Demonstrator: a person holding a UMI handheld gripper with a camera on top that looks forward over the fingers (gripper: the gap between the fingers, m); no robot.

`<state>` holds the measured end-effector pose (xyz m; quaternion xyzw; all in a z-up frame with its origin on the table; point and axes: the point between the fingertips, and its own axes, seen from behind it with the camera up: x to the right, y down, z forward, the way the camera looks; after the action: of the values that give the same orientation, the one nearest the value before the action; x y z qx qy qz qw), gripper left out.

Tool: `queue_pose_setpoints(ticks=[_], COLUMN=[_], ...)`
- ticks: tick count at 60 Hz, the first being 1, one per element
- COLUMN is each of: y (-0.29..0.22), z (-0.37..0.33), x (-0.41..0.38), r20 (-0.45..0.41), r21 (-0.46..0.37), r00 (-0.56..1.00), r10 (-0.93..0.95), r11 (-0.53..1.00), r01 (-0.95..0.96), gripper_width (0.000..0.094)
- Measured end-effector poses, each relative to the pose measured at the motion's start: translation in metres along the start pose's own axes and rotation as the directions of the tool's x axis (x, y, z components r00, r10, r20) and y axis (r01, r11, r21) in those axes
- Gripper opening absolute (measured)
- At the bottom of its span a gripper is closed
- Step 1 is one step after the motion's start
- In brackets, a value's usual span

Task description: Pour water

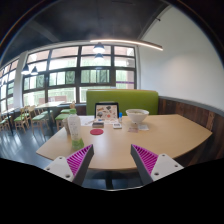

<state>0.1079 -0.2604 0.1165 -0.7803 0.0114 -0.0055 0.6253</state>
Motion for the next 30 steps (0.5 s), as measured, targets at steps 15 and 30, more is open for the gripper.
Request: queue_pose_setpoints(ticks=[15,30], y=[0.004,0.011], z=[0.023,0.092], x=[-0.026,-0.092], r20=[0.044,0.128], r21=[-0.023,-0.043], r00=[0.999,0.992], r10=[-0.019,-0.014], r11=[1.0,0.999], r01=[0.02,0.02], gripper_width=[0.0829,0.0824])
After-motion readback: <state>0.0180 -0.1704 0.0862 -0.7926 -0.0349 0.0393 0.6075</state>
